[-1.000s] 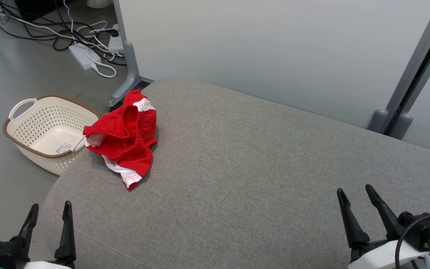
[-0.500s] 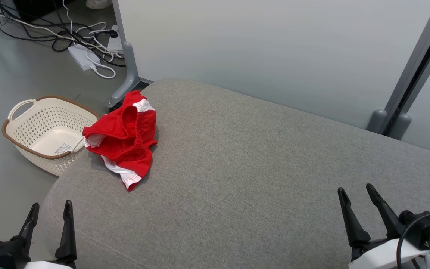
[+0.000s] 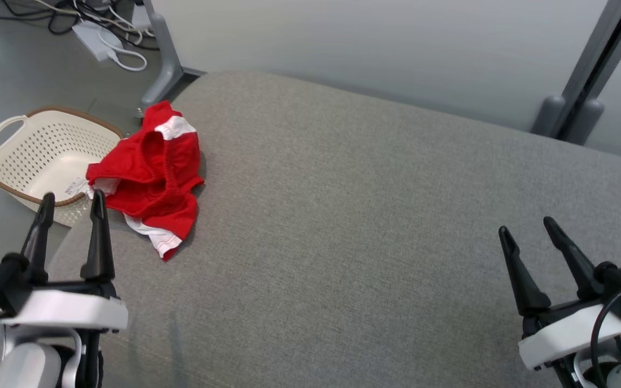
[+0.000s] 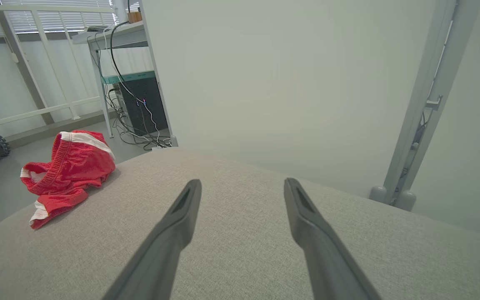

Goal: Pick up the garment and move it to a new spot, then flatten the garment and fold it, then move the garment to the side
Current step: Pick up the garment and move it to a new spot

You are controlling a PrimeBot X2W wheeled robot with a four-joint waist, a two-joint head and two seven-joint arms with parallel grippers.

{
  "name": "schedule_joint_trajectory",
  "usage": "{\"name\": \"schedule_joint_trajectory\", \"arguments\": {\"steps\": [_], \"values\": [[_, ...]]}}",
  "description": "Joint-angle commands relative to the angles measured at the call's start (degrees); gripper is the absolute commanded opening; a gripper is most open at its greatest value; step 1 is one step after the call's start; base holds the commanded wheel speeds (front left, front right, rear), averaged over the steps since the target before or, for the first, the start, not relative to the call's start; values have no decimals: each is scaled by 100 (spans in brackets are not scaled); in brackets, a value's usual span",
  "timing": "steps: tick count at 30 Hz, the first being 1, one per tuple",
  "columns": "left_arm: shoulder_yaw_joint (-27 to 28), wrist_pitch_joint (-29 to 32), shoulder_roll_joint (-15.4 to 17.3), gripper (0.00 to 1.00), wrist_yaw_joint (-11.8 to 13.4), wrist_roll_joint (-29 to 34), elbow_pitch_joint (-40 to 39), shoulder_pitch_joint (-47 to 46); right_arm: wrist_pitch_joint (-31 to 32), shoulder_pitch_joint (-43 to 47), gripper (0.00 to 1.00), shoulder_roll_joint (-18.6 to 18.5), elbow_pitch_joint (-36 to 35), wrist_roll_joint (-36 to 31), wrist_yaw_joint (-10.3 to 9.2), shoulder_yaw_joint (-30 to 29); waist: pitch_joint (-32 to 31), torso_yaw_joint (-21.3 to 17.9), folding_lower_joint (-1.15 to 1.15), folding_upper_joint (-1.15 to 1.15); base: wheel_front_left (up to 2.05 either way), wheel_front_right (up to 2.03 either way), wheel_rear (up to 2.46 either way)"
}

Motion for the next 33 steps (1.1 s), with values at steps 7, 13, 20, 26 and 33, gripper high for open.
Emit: {"name": "schedule_joint_trajectory", "arguments": {"steps": [7, 13, 20, 26, 33], "values": [[174, -186, -94, 100, -412, -235, 999, -1310, 250, -607, 100, -254, -417, -146, 2, -23, 1324, -682, 0, 0, 0, 0, 0], [170, -203, -209, 100, -835, -512, 2268, -2135, 347, -874, 100, -266, -717, -258, 2, -133, 1929, -930, 0, 0, 0, 0, 0], [219, -96, -273, 100, -1191, -834, 3770, -2758, 362, -964, 100, -294, -860, -311, 2, -234, 2212, -1037, 0, 0, 0, 0, 0], [285, -156, -265, 100, -1294, -917, 4468, -3003, 339, -973, 100, -261, -846, -312, 2, -247, 2245, -1036, 0, 0, 0, 0, 0], [185, -214, -204, 0, -1421, -806, 5162, -3271, 320, -1040, 100, -242, -766, -257, 2, -216, 2221, -1009, 0, 0, 0, 0, 0]]}}
